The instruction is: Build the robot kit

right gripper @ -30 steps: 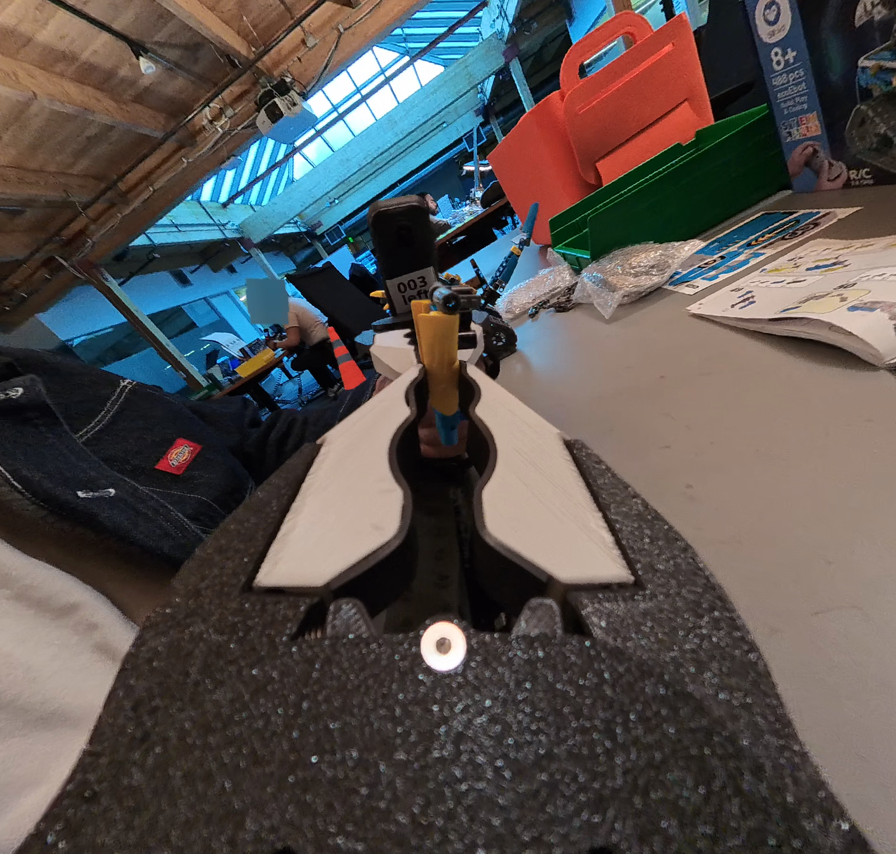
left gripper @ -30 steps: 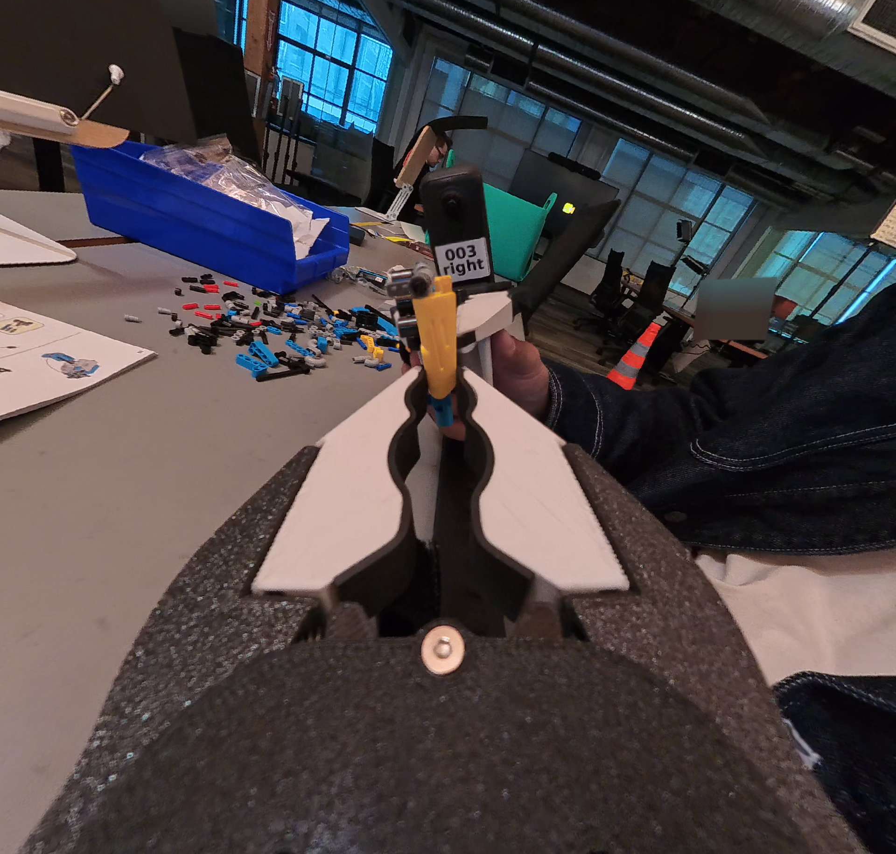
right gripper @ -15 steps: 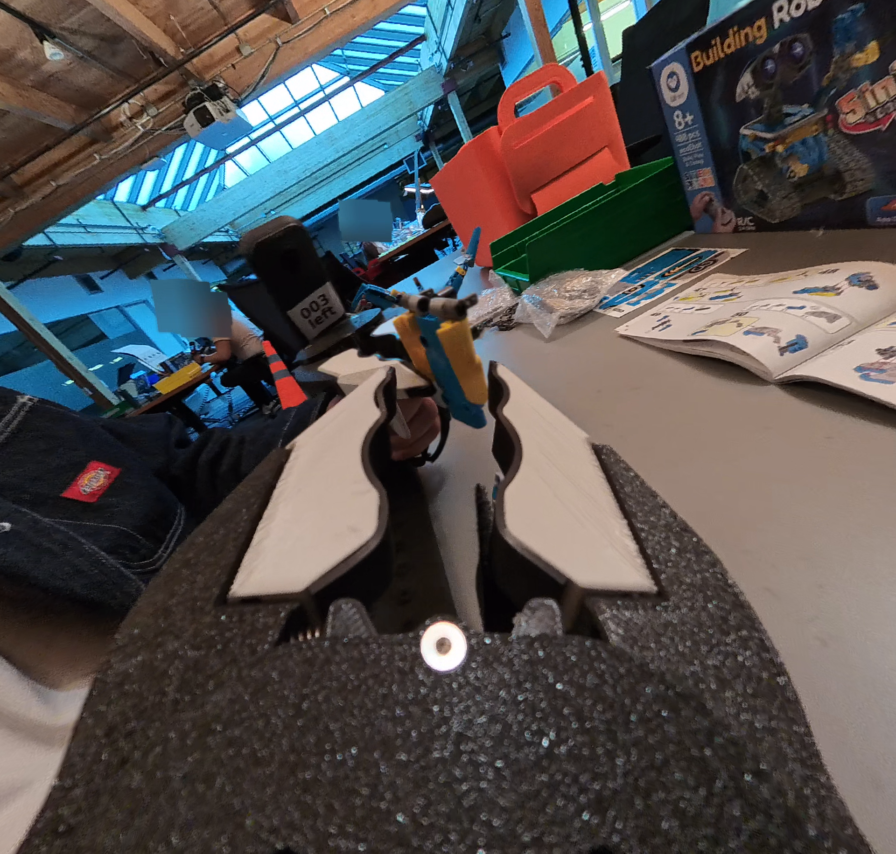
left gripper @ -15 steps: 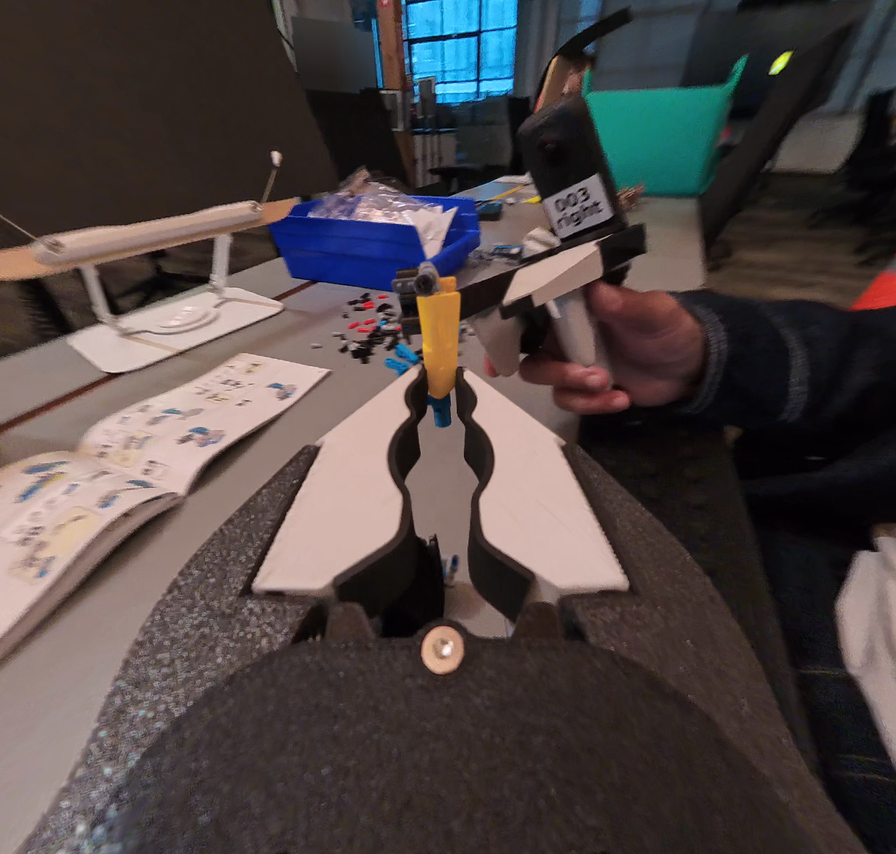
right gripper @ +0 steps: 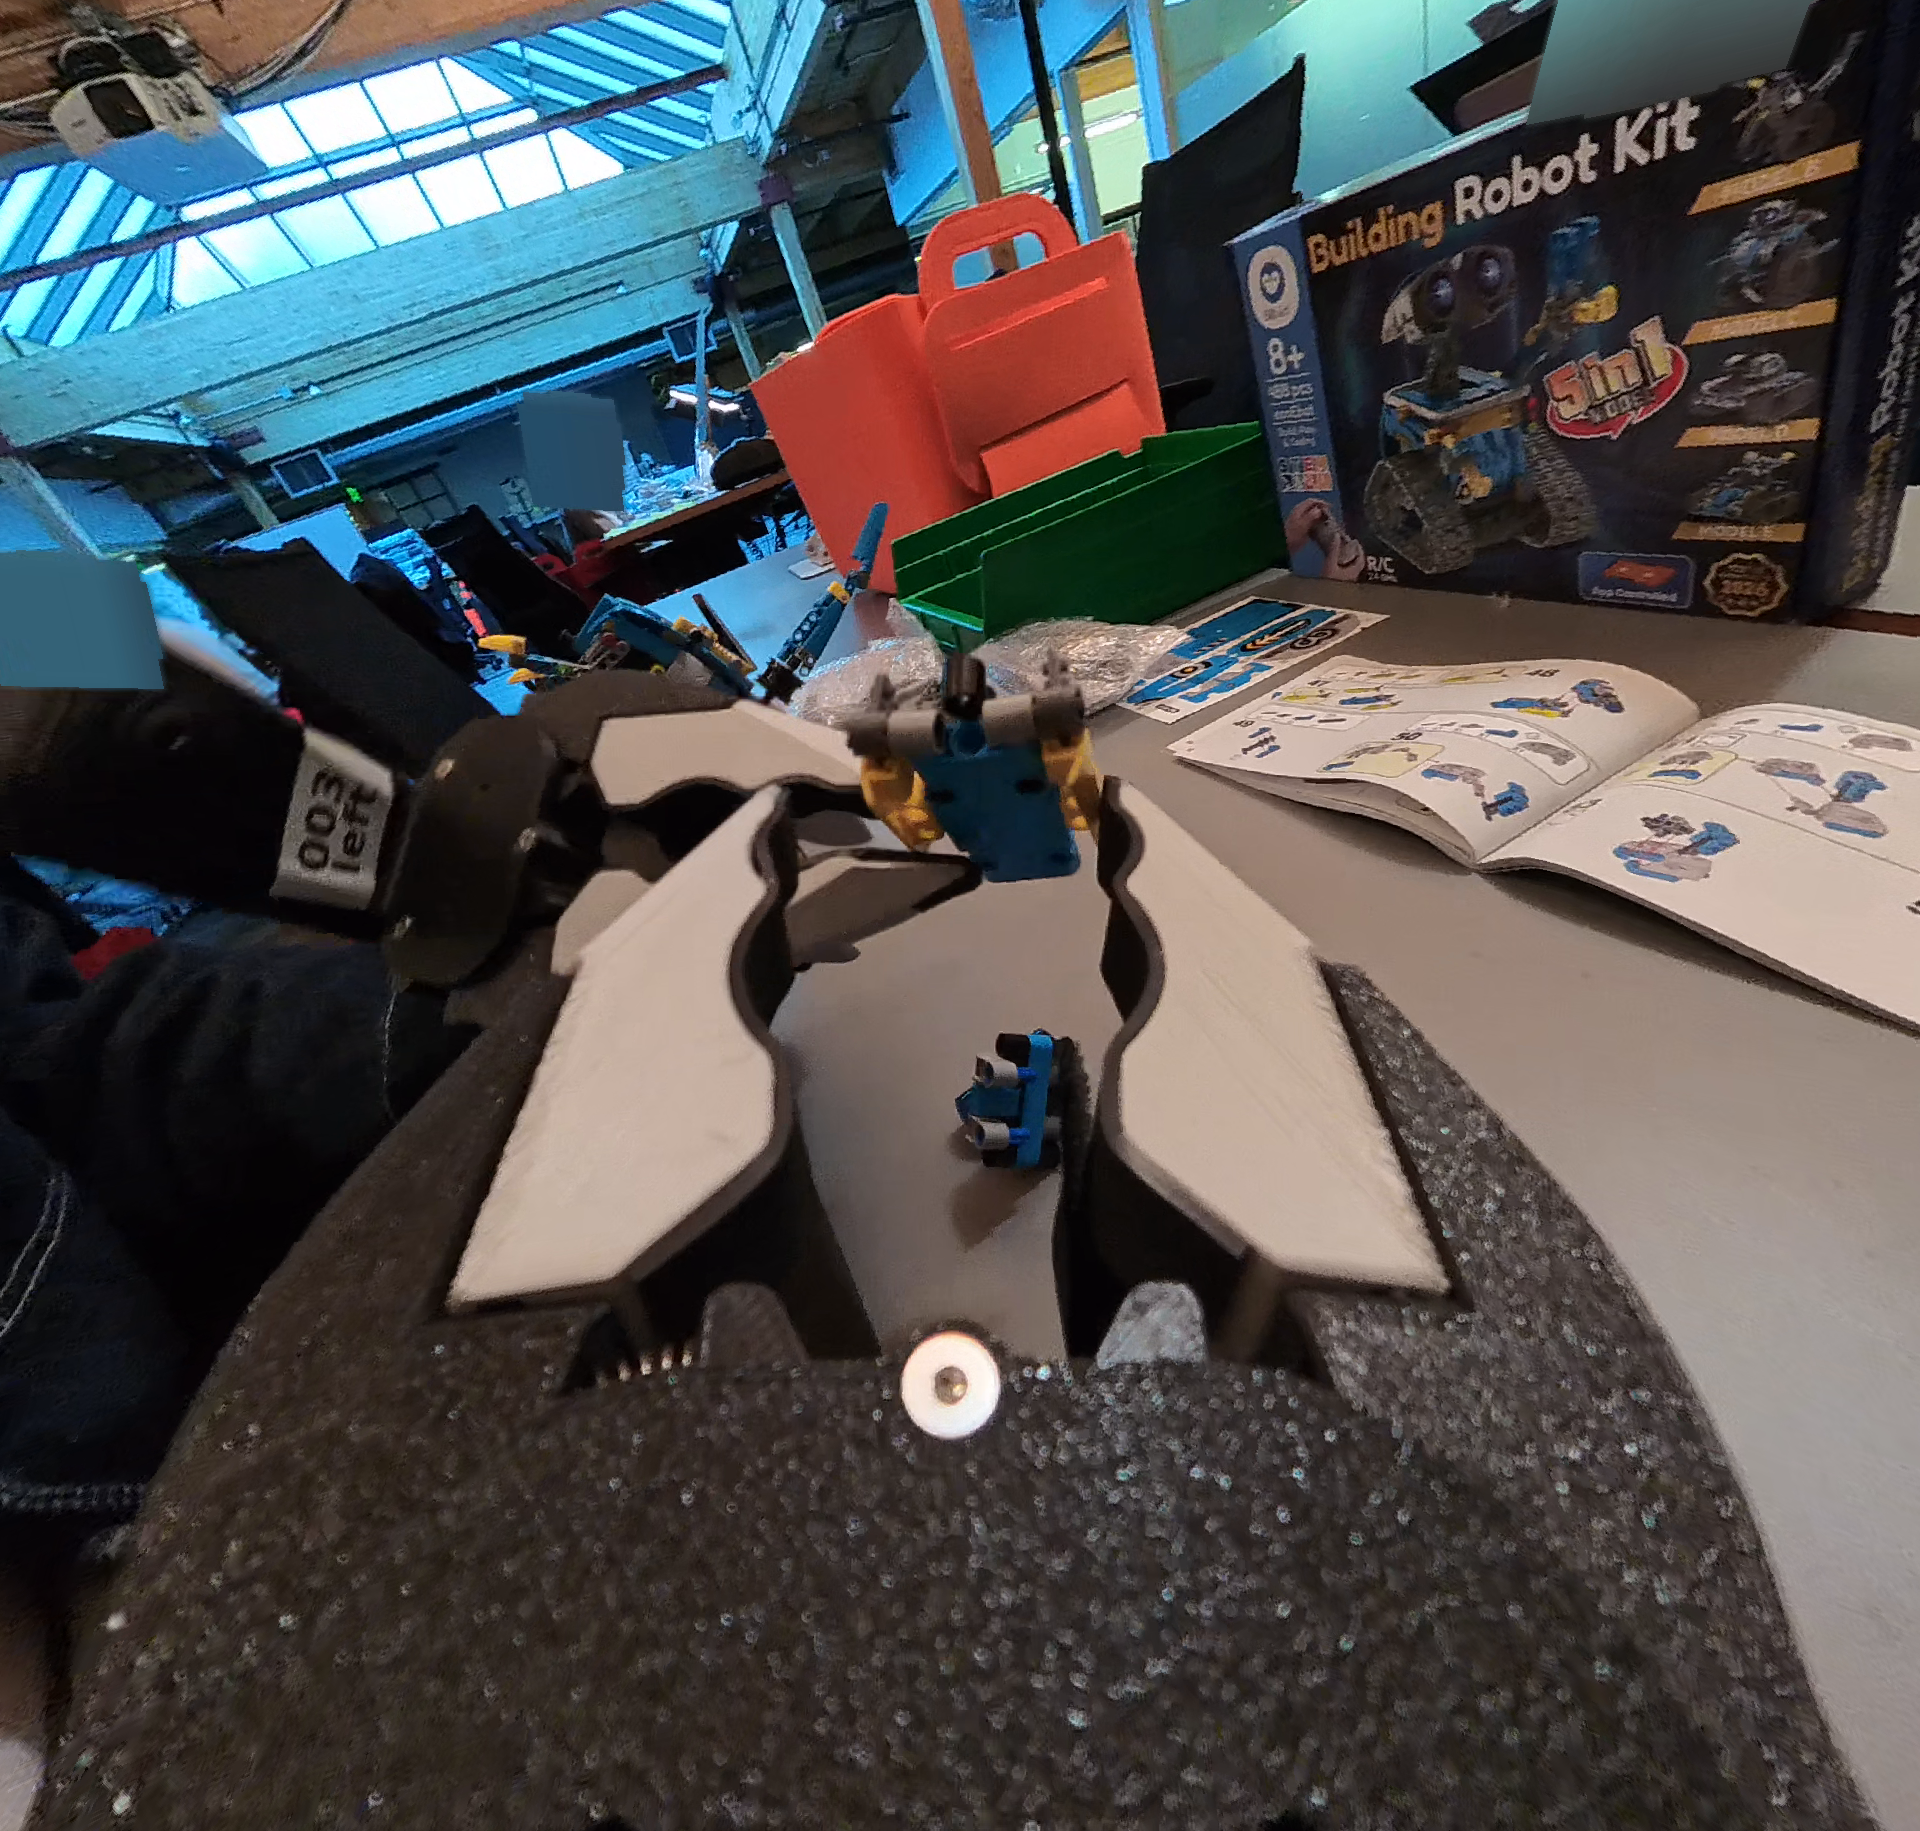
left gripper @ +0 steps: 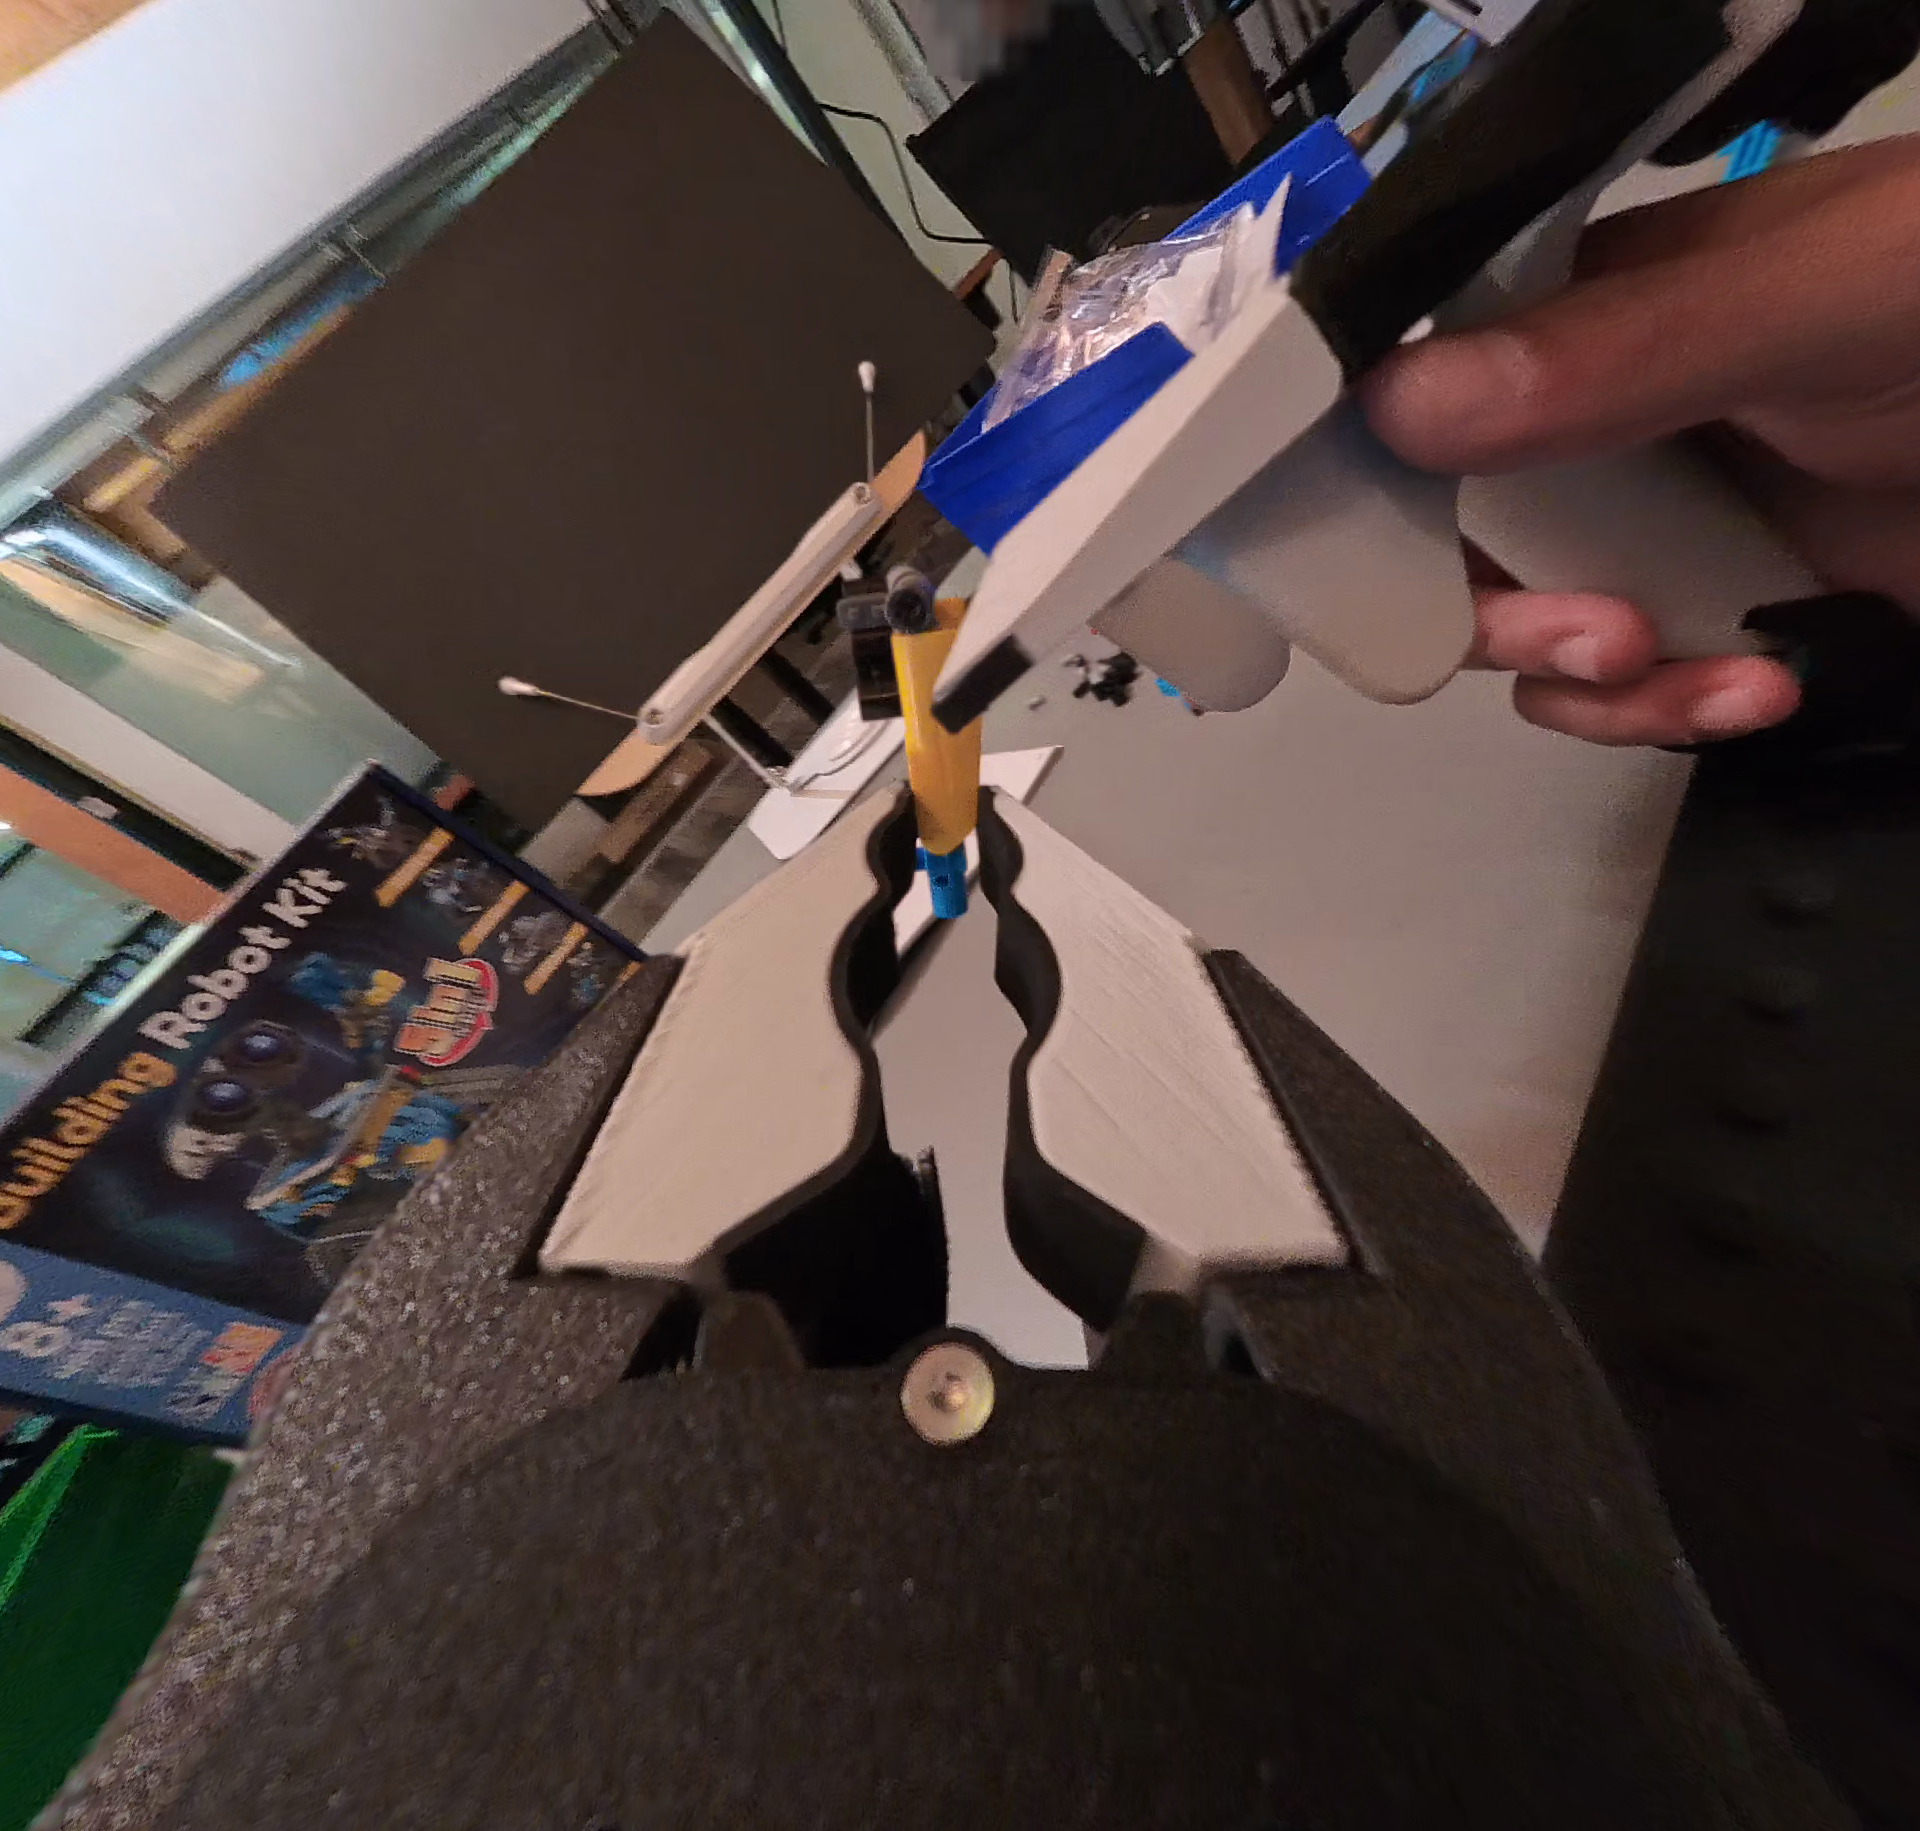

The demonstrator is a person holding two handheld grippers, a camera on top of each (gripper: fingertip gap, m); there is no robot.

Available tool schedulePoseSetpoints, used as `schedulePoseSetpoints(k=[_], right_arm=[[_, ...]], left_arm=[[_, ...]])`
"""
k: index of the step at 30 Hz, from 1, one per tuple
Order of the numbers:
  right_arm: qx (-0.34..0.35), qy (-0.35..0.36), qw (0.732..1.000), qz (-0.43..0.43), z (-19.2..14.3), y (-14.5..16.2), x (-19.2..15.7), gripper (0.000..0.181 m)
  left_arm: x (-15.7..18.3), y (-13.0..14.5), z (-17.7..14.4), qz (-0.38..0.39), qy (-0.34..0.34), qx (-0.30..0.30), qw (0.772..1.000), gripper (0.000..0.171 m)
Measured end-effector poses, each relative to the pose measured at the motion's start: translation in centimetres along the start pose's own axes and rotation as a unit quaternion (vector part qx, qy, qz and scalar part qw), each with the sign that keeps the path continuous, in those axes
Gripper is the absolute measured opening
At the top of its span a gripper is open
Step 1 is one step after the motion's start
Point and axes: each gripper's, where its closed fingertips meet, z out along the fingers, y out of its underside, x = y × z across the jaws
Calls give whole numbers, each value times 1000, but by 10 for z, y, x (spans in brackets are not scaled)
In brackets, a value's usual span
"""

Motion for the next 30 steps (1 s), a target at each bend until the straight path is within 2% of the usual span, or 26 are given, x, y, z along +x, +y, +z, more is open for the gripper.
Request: schedulePoseSetpoints(k=[2, 4, 8, 13, 17, 19, 22, 24, 28, 30], right_arm=[[13, 7, 1000, 5, -1, -4, 0, 55], [22, 20, 1000, -6, -3, -7, 1, 44], [24, 27, 998, -48, -5, -10, -2, 42], [26, 42, 995, -92, -6, -13, -5, 42], [30, 40, 994, -96, -5, -13, -5, 42], [34, 15, 996, -85, -8, -15, -7, 42], [56, -22, 997, -50, -19, -26, -5, 55], [71, -54, 996, -29, -29, -33, -4, 44], [39, -165, 985, 36, -37, -27, -19, 41], [33, -204, 977, 53, -42, -28, -27, 34]], left_arm=[[1, -4, 0, 13, -14, 2, 1000, 11], [2, -9, -2, 33, -27, 7, 999, 11], [11, -13, -3, 65, -25, 9, 997, 13], [9, -14, -4, 52, -25, 12, 998, 12], [6, -15, -7, 13, 5, 28, 999, 11], [5, -16, -9, -32, 32, 41, 998, 11], [5, -22, -15, -94, 81, 71, 990, 11], [13, -26, -20, -126, 128, 88, 980, 10], [30, -33, -26, -172, 211, 105, 957, 10], [37, -38, -31, -195, 249, 116, 942, 10]])
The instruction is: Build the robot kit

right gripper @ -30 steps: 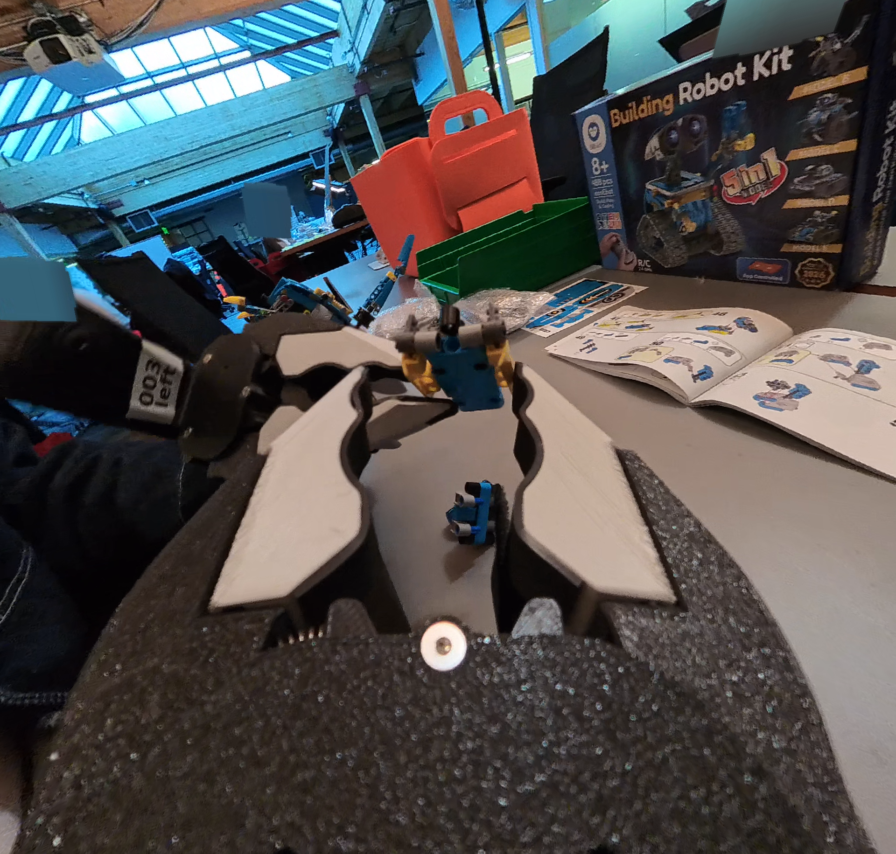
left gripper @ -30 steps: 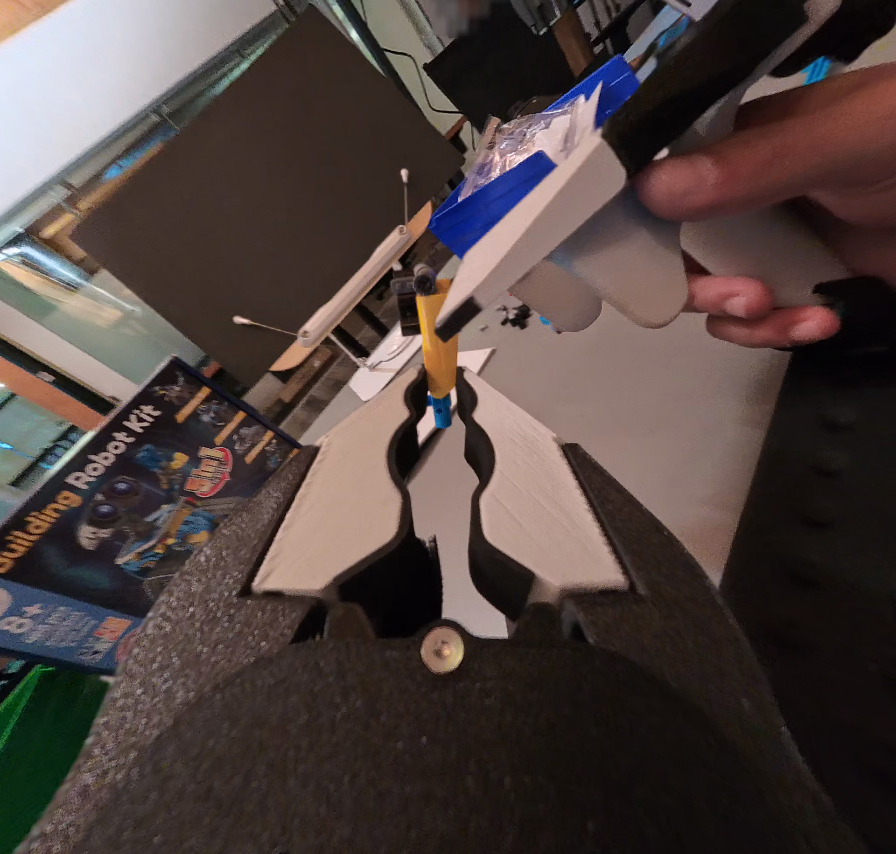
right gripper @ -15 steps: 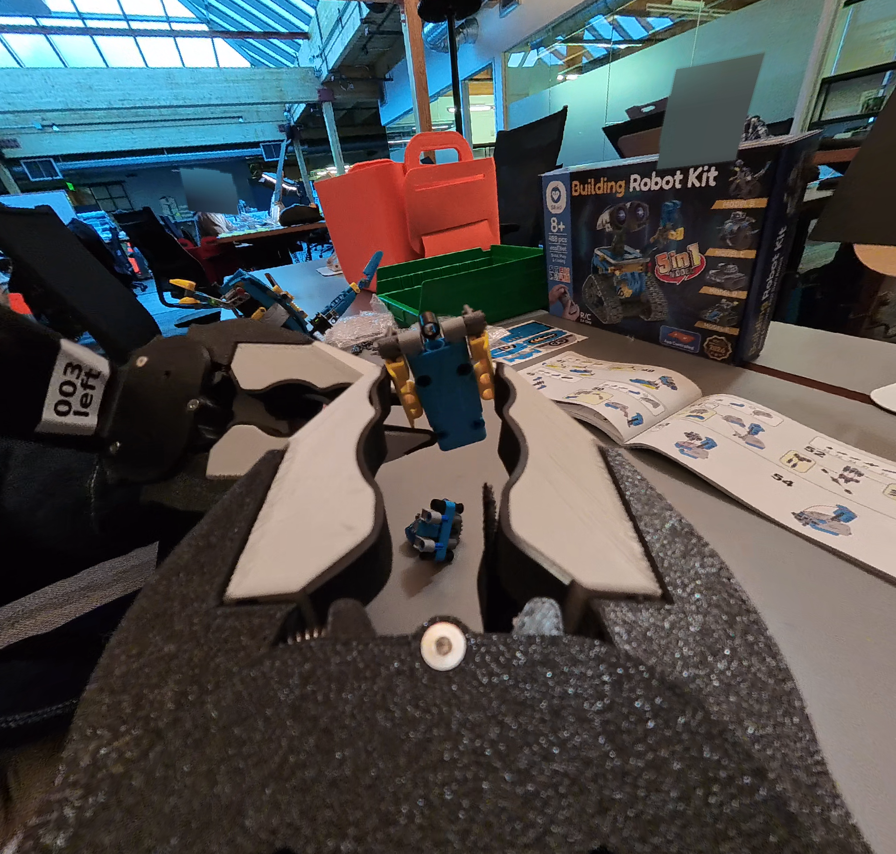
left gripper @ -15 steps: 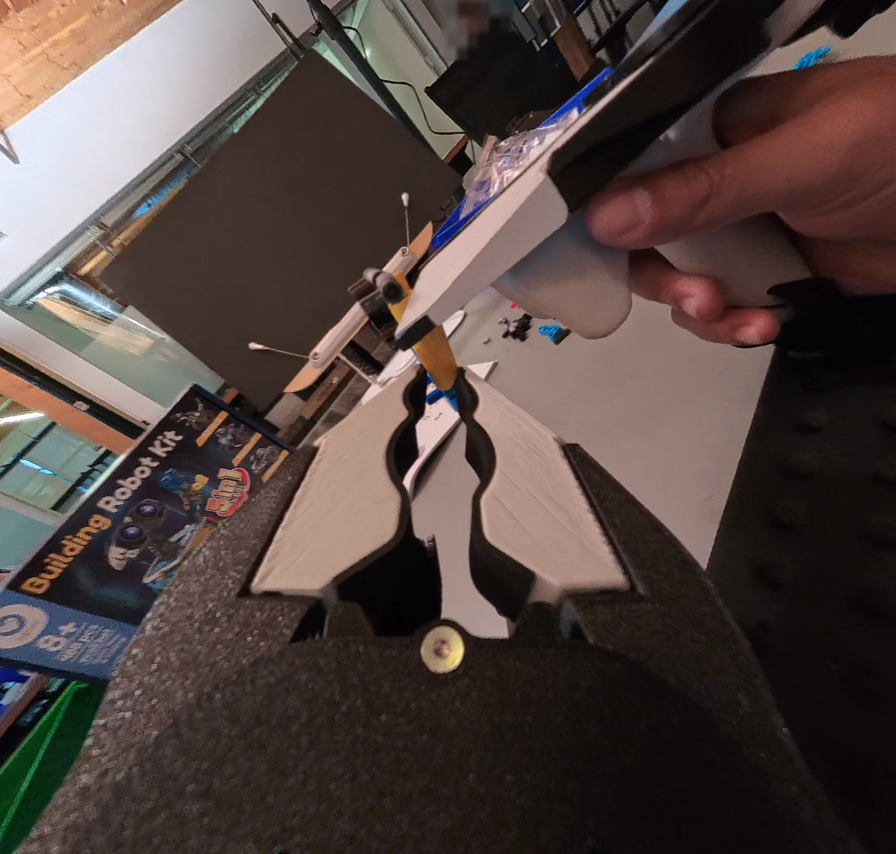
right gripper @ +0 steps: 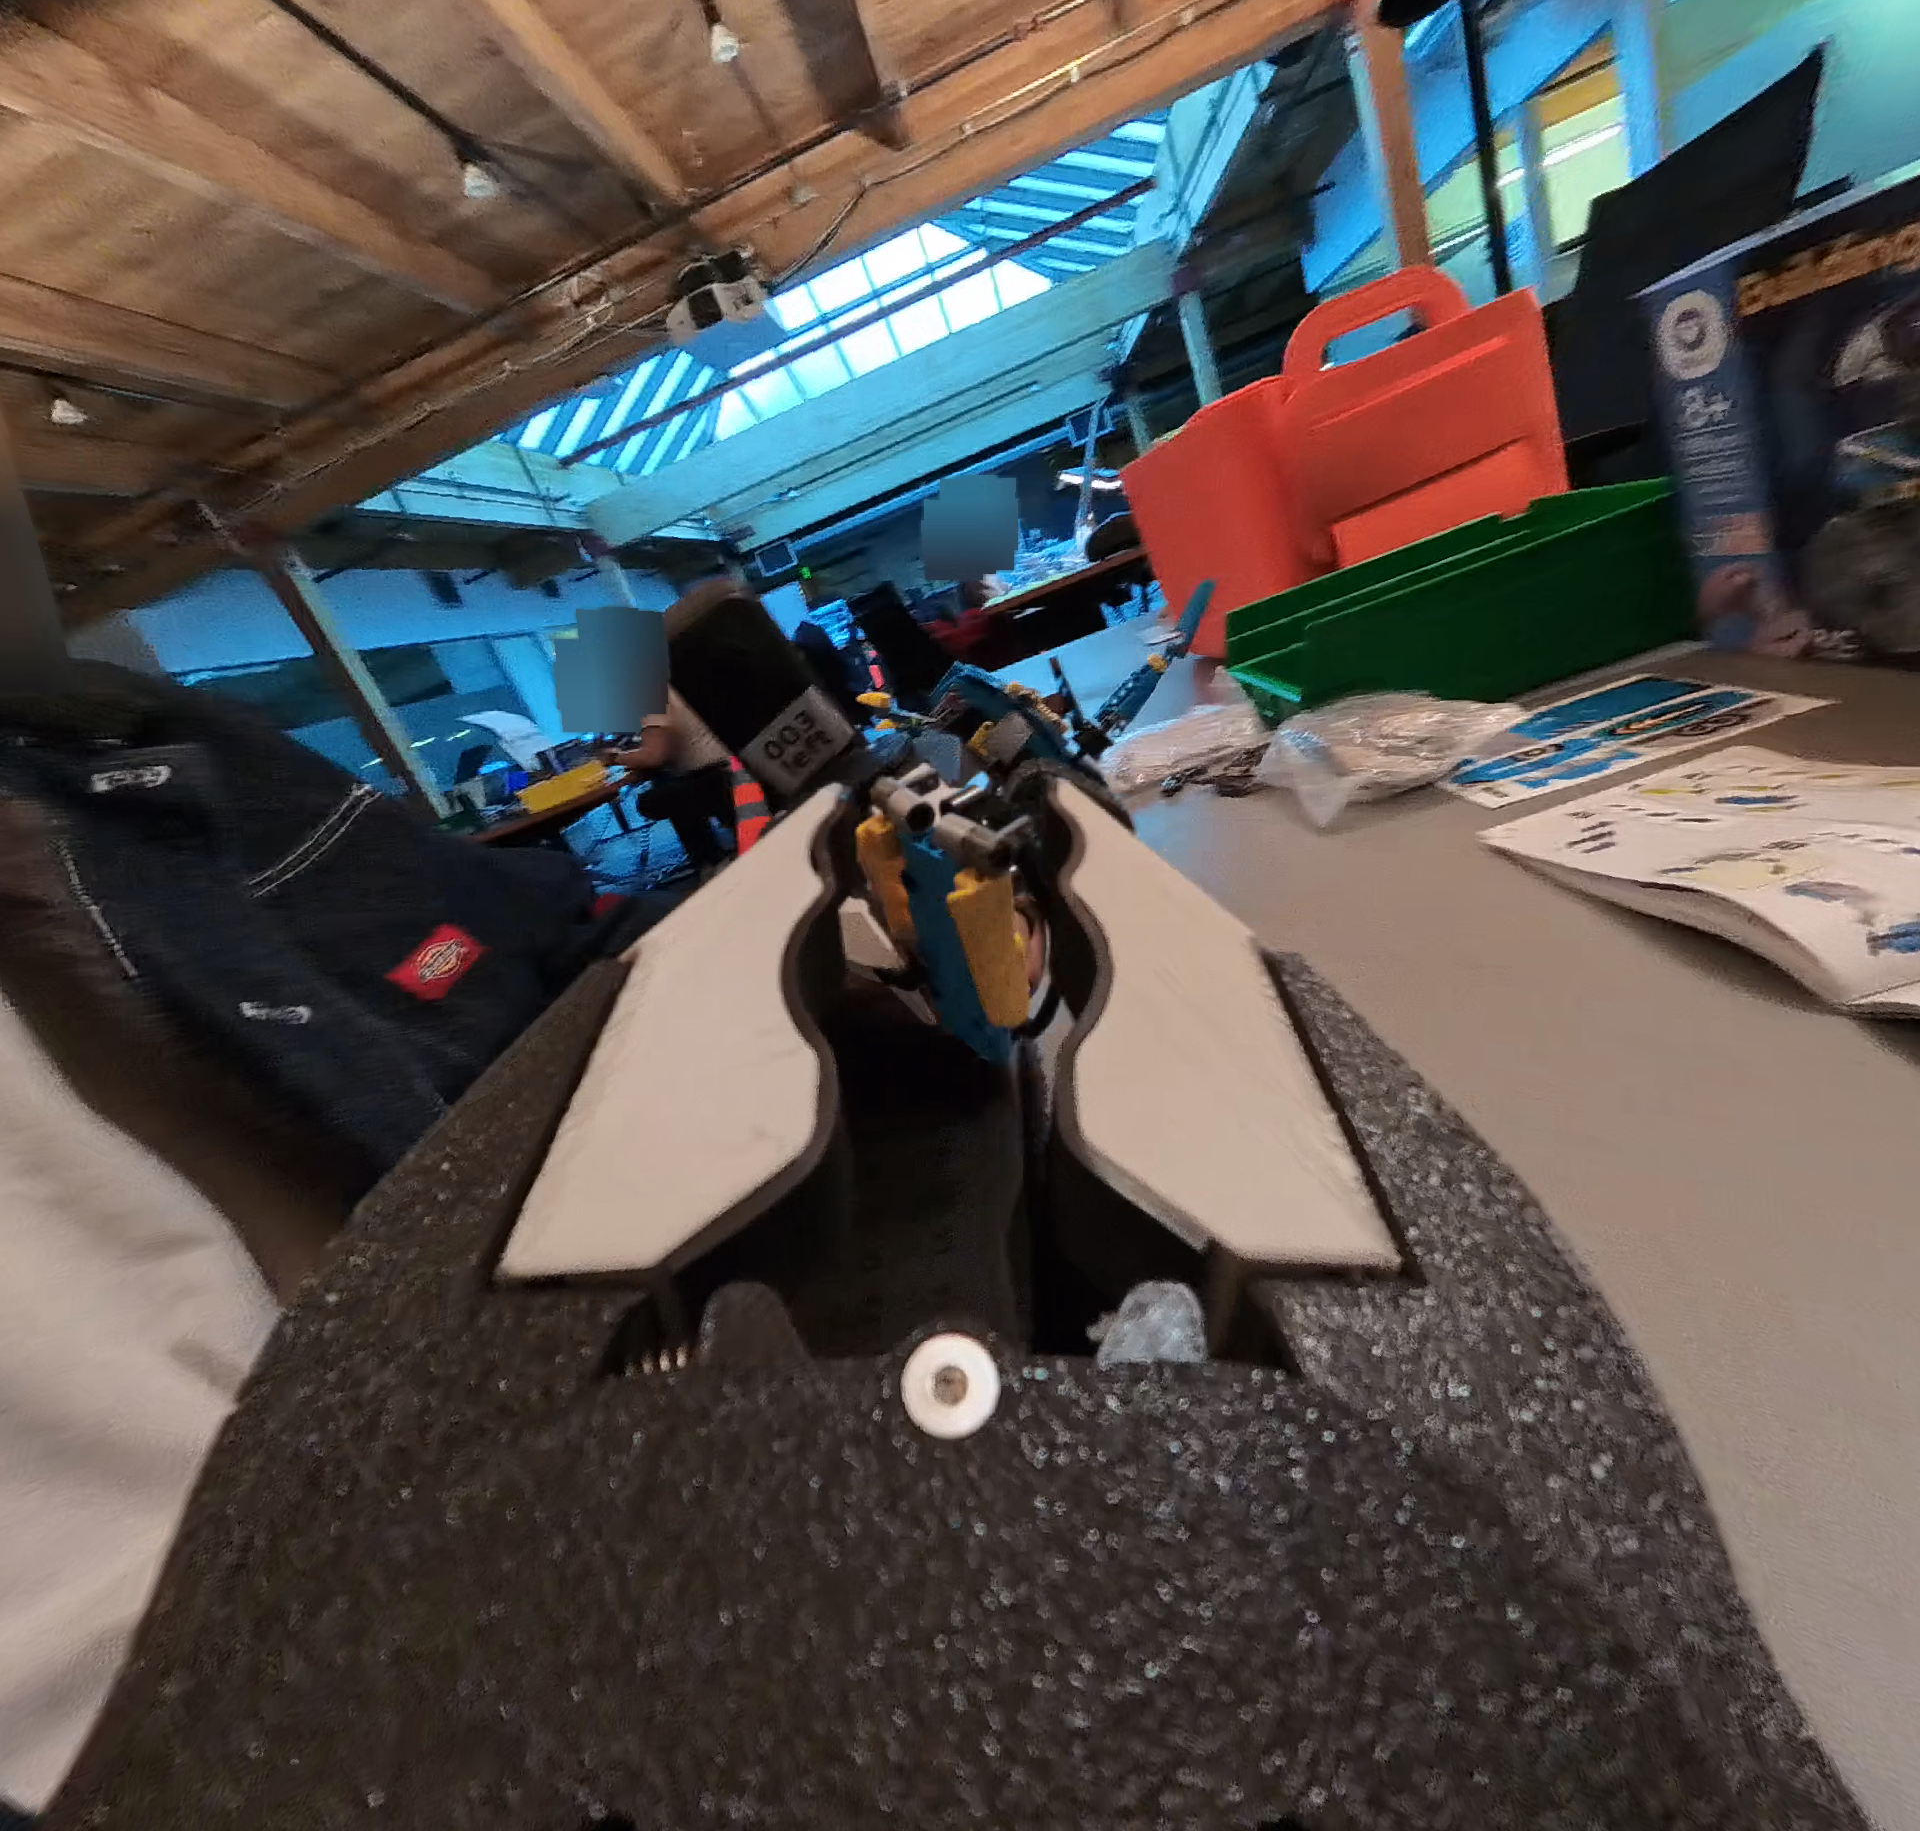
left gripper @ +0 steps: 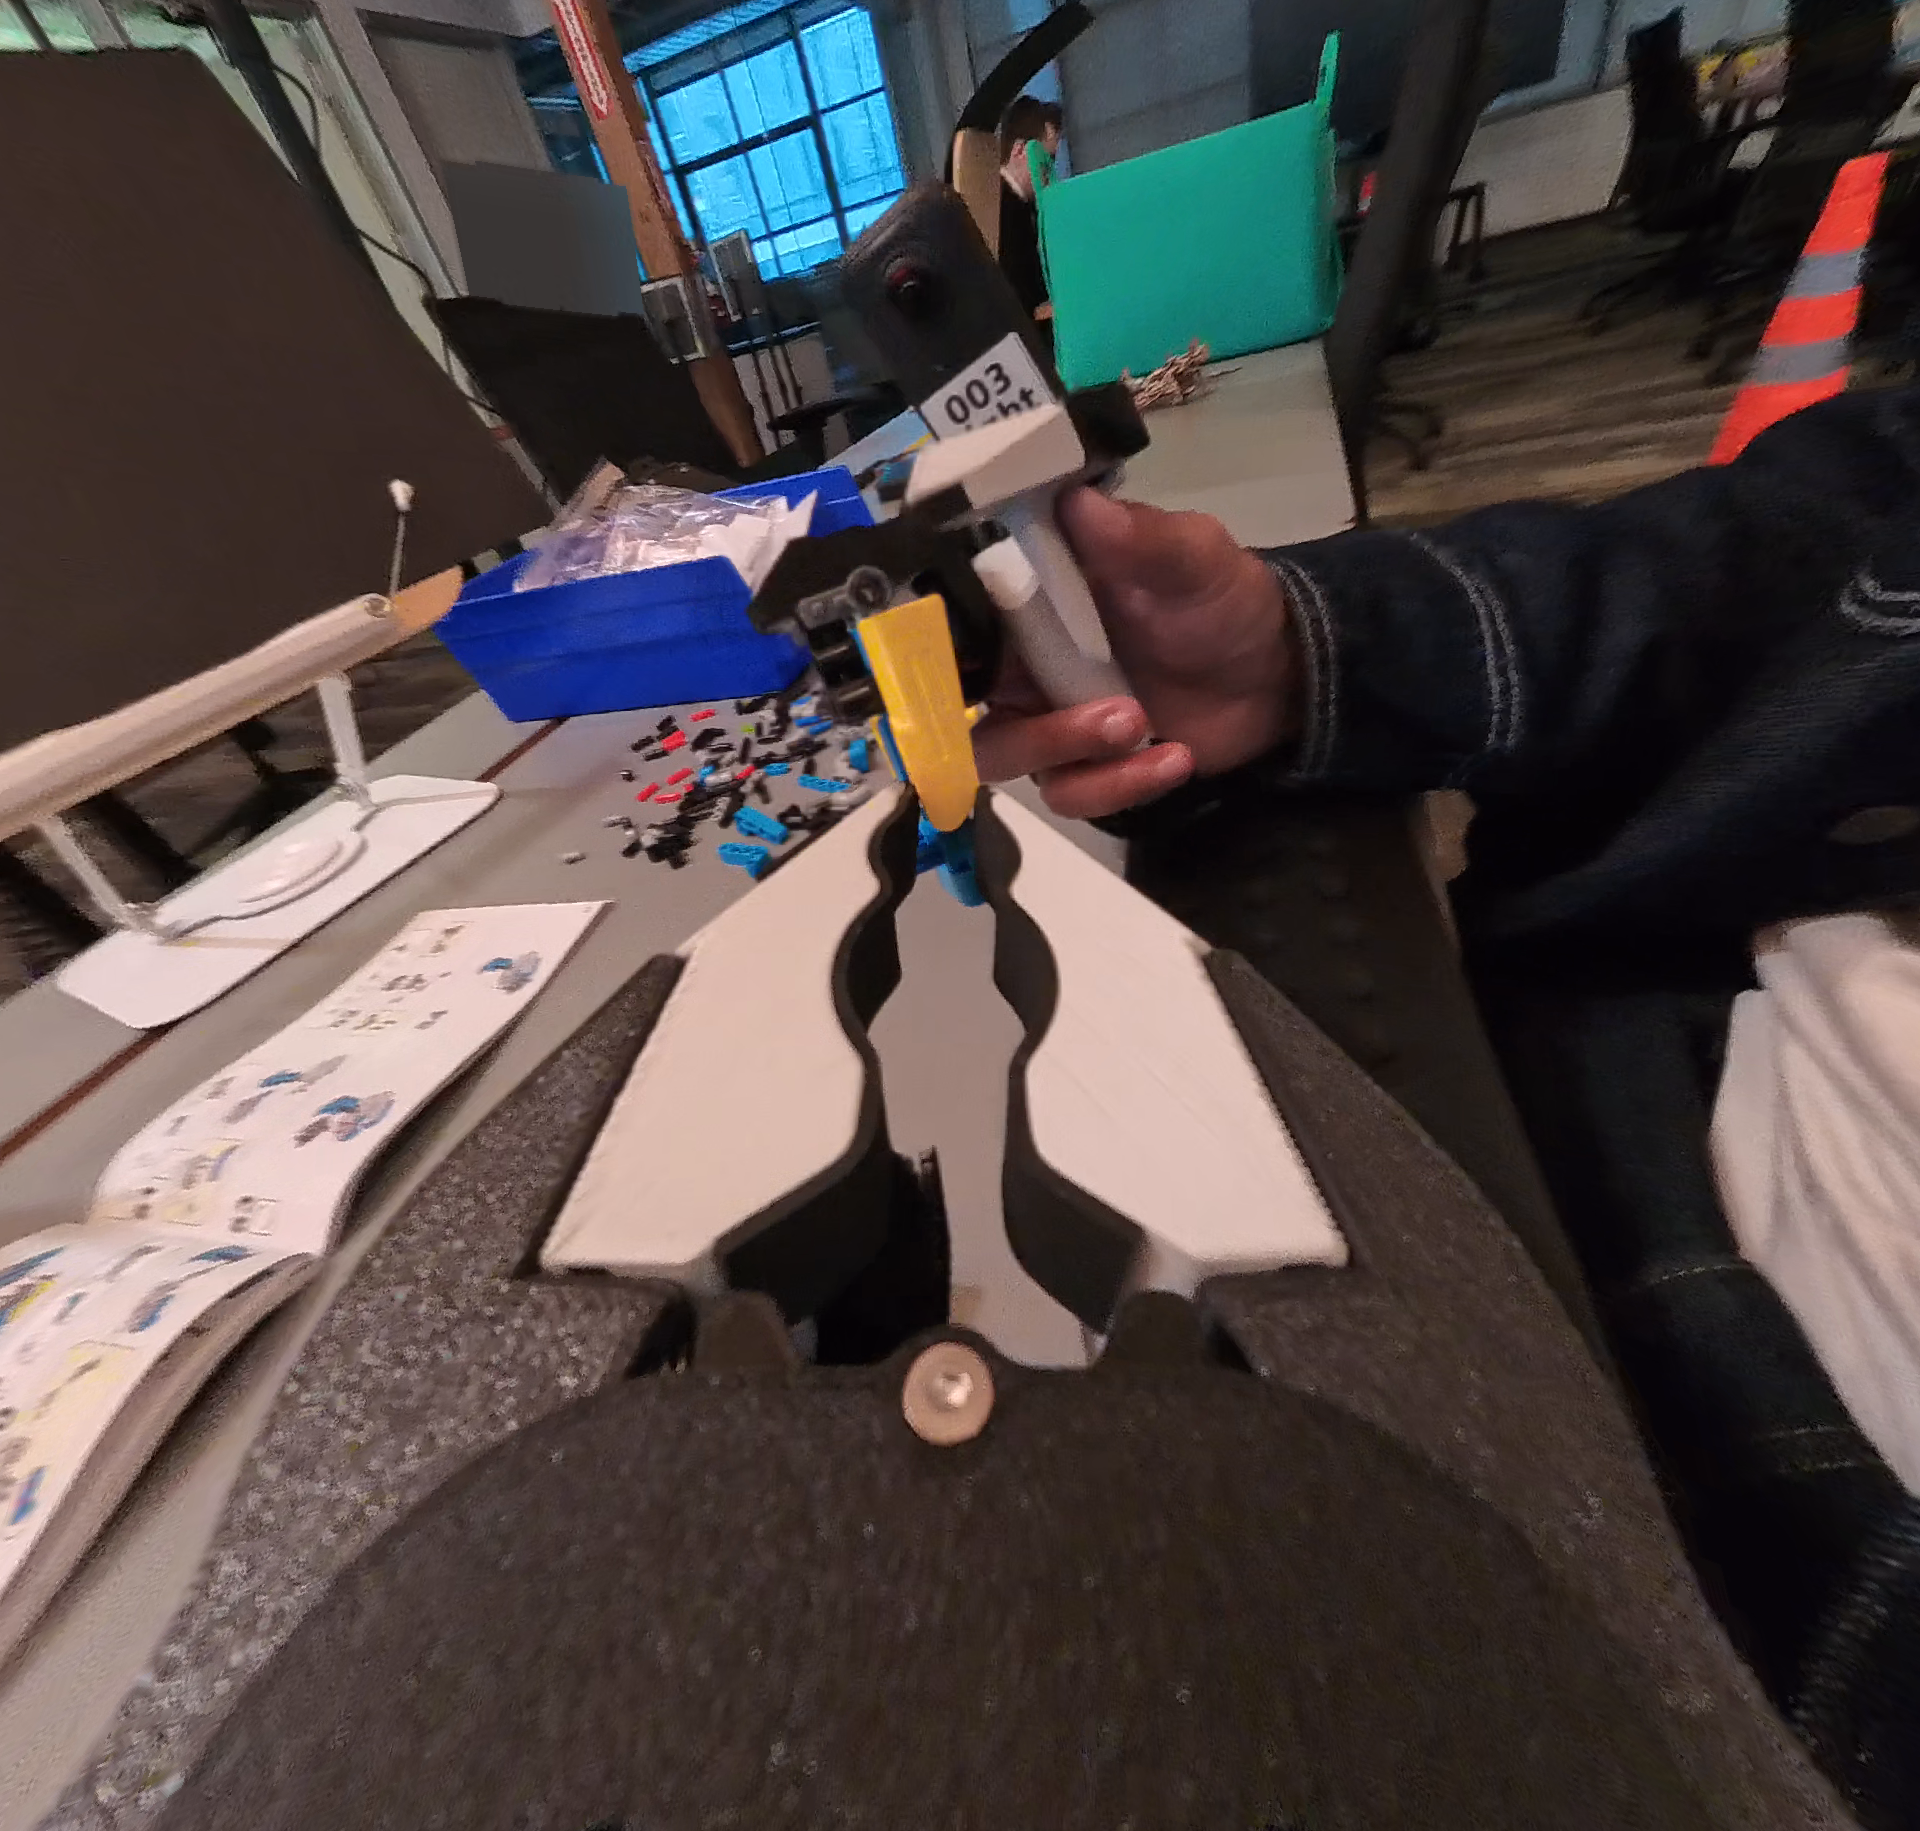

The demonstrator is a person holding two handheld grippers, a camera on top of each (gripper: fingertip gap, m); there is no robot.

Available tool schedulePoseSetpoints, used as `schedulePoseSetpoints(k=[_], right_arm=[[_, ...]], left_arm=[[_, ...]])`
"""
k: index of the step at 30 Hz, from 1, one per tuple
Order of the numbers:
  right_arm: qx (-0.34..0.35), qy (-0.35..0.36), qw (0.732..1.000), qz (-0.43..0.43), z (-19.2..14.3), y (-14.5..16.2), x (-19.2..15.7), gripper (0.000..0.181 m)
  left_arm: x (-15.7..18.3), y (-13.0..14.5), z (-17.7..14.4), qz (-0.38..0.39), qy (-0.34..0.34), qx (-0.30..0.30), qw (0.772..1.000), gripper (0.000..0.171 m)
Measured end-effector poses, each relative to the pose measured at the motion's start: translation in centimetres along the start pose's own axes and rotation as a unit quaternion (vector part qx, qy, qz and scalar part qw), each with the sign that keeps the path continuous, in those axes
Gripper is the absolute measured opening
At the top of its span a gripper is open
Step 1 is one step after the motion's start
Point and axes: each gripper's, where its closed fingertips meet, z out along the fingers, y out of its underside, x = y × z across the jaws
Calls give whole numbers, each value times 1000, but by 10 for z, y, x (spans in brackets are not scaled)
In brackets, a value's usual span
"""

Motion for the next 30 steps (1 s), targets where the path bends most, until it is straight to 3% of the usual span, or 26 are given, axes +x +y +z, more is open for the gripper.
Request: schedulePoseSetpoints(k=[6, 10, 15, 19, 30], right_arm=[[-21, -10, 999, 22, 1, 9, 1, 19], [-23, 2, 1000, 16, 1, 9, 3, 18], [-38, 88, 992, -77, -2, 9, 17, 18], [-80, 124, 970, -192, 6, 20, 13, 18], [-120, 156, 948, -251, 17, 34, 15, 19]], left_arm=[[4, -4, -2, -41, 30, 17, 999, 10], [2, -2, -1, -64, 30, 13, 997, 11], [-8, -10, -8, -105, 23, 41, 993, 29], [-17, -15, -13, -122, 12, 60, 991, 30], [-19, 2, -6, -70, -23, 7, 997, 22]])
